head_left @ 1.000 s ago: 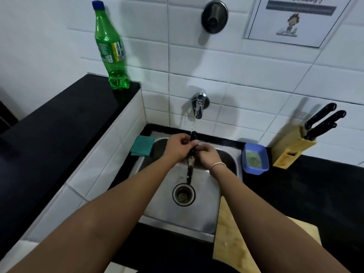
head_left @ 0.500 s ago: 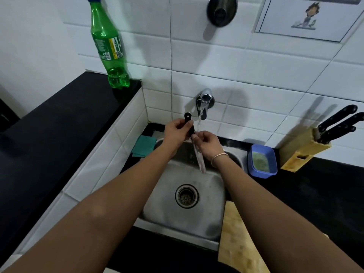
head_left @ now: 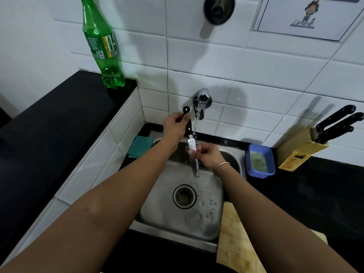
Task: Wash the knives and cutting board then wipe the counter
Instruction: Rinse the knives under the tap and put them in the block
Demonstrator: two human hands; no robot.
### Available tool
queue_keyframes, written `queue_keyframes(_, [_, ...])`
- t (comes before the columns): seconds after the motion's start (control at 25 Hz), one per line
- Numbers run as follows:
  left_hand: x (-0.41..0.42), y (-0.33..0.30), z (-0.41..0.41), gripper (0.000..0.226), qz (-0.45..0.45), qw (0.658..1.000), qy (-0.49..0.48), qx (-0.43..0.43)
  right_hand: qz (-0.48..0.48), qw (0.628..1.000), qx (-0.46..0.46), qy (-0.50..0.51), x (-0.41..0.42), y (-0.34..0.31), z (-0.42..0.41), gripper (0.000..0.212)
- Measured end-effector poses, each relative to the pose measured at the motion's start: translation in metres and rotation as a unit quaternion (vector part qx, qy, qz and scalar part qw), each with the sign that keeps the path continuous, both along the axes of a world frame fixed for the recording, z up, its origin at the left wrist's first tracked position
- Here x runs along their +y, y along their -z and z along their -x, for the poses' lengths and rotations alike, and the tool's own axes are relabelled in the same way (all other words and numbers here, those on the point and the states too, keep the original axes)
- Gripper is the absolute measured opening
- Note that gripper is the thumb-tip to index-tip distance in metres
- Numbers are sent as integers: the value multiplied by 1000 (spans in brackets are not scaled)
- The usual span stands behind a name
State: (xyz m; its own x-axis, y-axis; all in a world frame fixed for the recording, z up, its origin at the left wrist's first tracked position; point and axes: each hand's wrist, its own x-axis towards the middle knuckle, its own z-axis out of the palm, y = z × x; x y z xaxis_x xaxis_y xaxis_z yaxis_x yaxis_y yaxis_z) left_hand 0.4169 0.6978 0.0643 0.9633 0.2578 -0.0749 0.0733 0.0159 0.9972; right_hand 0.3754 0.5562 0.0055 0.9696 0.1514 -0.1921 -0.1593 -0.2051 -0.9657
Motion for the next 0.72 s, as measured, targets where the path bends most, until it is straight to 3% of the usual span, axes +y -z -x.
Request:
queue_keyframes(0.16, [-2,8,1,22,-30,999,-5,9,13,999,30,4,-1,4,1,33])
queue_keyframes(0.28, [1,9,3,28,-163,987,-8,-2,86,996,10,-2,3,6,3,38])
queue_keyframes(0.4, [3,3,7,31,-244,969,-41,-24,70,997,-17,32,12,-2,4,41])
queue_keyframes(0.6, [3,-11,5,28,-225,971,-76,-40,31,990,-76,117,22,-24,-6,34])
queue_keyframes(0.72, [5,-17,1,23,-200,973,-103,-52,81,993,-72,54,11,-18,0,34])
